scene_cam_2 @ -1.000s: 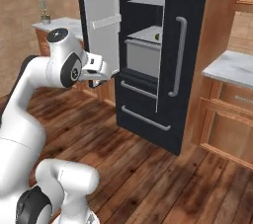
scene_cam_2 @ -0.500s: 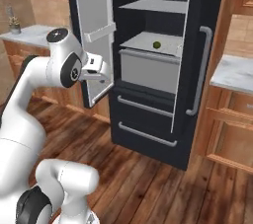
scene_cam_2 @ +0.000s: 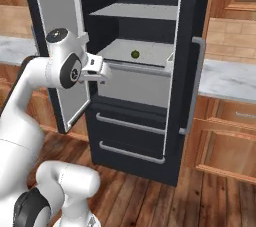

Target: Grab the lime and lemon from the fridge, place them in the blender, close the lid, and turn on the blender to create a marinade.

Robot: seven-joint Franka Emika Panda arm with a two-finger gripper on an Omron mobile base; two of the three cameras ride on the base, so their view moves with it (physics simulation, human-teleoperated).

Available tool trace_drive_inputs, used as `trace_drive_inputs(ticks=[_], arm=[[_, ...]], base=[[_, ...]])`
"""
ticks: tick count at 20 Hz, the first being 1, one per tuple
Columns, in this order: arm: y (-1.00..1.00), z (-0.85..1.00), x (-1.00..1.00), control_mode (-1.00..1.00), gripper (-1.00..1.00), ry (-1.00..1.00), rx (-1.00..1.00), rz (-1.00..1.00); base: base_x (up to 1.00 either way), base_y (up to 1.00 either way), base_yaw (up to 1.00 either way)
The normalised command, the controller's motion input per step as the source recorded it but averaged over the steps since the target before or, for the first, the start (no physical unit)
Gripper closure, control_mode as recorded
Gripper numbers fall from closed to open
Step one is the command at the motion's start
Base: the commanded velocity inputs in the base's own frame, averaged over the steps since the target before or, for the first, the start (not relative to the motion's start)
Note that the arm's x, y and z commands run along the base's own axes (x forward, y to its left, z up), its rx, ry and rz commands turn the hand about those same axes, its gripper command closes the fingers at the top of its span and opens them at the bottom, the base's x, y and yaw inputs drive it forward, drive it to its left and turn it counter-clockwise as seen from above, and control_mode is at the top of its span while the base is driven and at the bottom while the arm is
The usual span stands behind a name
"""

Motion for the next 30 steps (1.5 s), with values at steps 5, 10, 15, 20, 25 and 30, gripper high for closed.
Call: trace_drive_inputs(ticks=[5, 10, 15, 20, 25, 30], arm=[[0.0, 0.0, 0.0, 1.0, -1.0, 0.0, 0.0, 0.0], [0.0, 0.0, 0.0, 1.0, -1.0, 0.0, 0.0, 0.0], [0.0, 0.0, 0.0, 1.0, -1.0, 0.0, 0.0, 0.0], [0.0, 0.0, 0.0, 1.0, -1.0, 0.0, 0.0, 0.0], [0.0, 0.0, 0.0, 1.0, -1.0, 0.0, 0.0, 0.0], [0.0, 0.0, 0.0, 1.0, -1.0, 0.0, 0.0, 0.0]], base=[[0.72, 0.06, -0.29], [0.6, 0.38, -0.24], [0.58, 0.39, -0.2], [0.55, 0.24, -0.18], [0.53, 0.29, -0.14], [0.52, 0.41, -0.09]])
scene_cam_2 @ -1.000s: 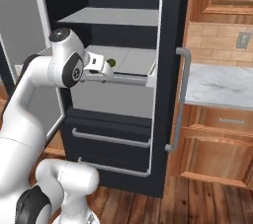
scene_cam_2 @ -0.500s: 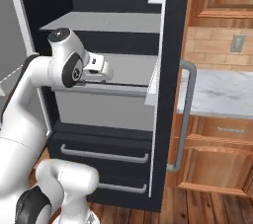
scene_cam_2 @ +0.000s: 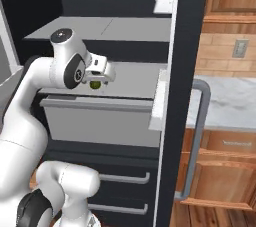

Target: Grab the lime and lemon from the fridge, place them in the blender, close the lid, and turn on the blender to create a marinade.

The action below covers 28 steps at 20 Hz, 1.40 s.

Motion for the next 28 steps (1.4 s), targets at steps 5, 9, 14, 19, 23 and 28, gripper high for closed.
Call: trace_drive_inputs(ticks=[5, 9, 14, 19, 23, 28], arm=[[0.0, 0.0, 0.0, 1.0, -1.0, 0.0, 0.0, 0.0], [0.0, 0.0, 0.0, 1.0, -1.0, 0.0, 0.0, 0.0], [0.0, -0.16, 0.05, -1.0, -1.0, 0.0, 0.0, 0.0], [0.06, -0.34, 0.02, -1.0, -1.0, -0.01, 0.0, 0.02], [0.28, -0.27, 0.0, -1.0, -1.0, -0.07, 0.0, 0.03], [0.66, -0.33, 0.01, -1.0, -1.0, -0.02, 0.0, 0.01]], base=[[0.51, 0.38, -0.09], [0.49, 0.27, -0.07], [0.11, 0.02, 0.0], [0.0, 0.0, 0.0], [0.0, 0.0, 0.0], [0.0, 0.0, 0.0]])
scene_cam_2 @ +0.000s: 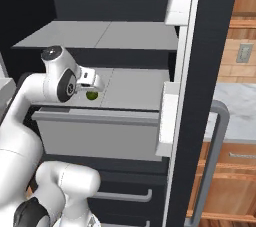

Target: Grab the lime and lemon from the fridge, place them in the blender, close the lid, and turn on the blender to create a marinade.

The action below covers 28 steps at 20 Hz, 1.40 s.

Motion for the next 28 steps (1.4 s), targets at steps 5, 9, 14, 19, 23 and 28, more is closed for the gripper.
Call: trace_drive_inputs(ticks=[5, 9, 14, 19, 23, 28], arm=[[0.64, -0.54, 0.14, -1.0, -1.0, 0.0, 0.0, 0.01], [0.13, -0.33, 0.49, -1.0, -1.0, 0.0, 0.11, 0.0], [-0.01, -0.12, 0.67, -1.0, -1.0, 0.02, 0.17, 0.0], [0.0, -0.09, 0.47, -1.0, -1.0, 0.03, 0.06, 0.0], [0.0, -0.04, 0.33, -1.0, -1.0, 0.04, 0.0, 0.0], [0.0, -0.1, 0.34, -1.0, -1.0, 0.08, 0.0, 0.0]], base=[[0.0, 0.0, 0.0], [0.0, 0.0, 0.0], [0.0, 0.0, 0.0], [0.0, 0.0, 0.0], [0.0, 0.0, 0.0], [0.0, 0.0, 0.0]])
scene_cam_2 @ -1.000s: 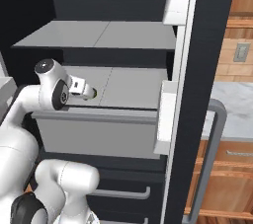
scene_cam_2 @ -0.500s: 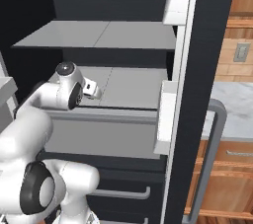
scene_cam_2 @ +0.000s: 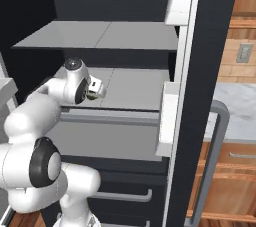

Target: Grab the lime and lemon from the fridge, place them in the blender, close the lid, and turn on the blender to create a marinade.

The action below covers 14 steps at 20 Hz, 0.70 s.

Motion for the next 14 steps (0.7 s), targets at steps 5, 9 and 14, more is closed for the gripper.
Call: trace_drive_inputs(ticks=[5, 9, 14], arm=[[0.0, -0.18, 0.34, -1.0, -1.0, 0.09, 0.0, 0.0], [0.02, -0.21, 0.31, -1.0, -1.0, 0.09, 0.0, 0.0], [0.07, -0.22, 0.29, -1.0, -1.0, 0.07, 0.0, 0.0]], base=[[0.0, 0.0, 0.0], [0.0, 0.0, 0.0], [0.0, 0.0, 0.0]])
